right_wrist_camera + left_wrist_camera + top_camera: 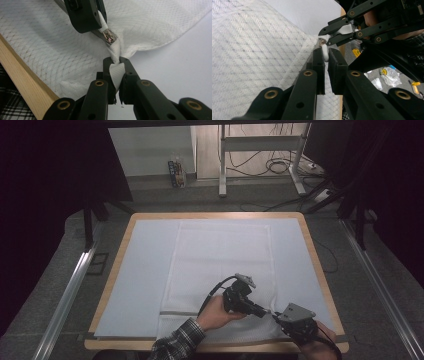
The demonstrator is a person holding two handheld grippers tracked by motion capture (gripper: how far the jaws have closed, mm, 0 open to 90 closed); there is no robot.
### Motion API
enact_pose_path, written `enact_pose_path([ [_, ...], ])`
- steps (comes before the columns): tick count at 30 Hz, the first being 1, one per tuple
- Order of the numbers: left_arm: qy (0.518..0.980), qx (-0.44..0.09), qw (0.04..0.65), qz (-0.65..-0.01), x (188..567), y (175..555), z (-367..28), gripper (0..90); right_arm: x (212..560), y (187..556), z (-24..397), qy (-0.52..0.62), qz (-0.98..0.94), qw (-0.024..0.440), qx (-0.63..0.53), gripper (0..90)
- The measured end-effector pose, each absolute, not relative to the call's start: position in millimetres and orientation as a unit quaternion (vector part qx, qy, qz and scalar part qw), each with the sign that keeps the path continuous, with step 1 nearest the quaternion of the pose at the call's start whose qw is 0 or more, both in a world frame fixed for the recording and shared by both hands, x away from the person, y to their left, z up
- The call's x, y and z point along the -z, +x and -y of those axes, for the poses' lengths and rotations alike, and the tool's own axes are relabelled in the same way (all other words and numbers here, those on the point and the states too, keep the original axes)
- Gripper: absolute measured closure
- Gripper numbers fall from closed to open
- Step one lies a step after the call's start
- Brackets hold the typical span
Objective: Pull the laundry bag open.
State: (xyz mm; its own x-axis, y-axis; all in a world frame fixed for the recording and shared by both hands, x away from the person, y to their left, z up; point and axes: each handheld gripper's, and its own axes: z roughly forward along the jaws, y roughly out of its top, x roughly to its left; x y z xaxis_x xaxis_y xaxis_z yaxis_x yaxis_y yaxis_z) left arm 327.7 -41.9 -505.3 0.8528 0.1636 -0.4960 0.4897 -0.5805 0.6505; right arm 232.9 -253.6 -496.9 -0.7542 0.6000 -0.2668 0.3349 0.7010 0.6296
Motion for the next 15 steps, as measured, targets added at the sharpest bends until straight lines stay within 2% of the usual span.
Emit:
enact_pose_path([
  [11, 0.869, 0.19, 0.418, -0.184, 506.9, 325.9, 40.5, 86.9, 497.1, 233.1, 253.8, 0.263, -0.892, 0.227, -0.288, 81.4],
  [13, 0.868, 0.189, 0.418, -0.189, 506.7, 326.1, 40.1, 87.1, 496.8, 233.7, 254.4, 0.267, -0.89, 0.226, -0.293, 76.9],
  [15, 0.865, 0.19, 0.422, -0.196, 507.1, 326.0, 40.8, 87.1, 496.3, 234.8, 255.0, 0.273, -0.886, 0.224, -0.299, 67.8],
])
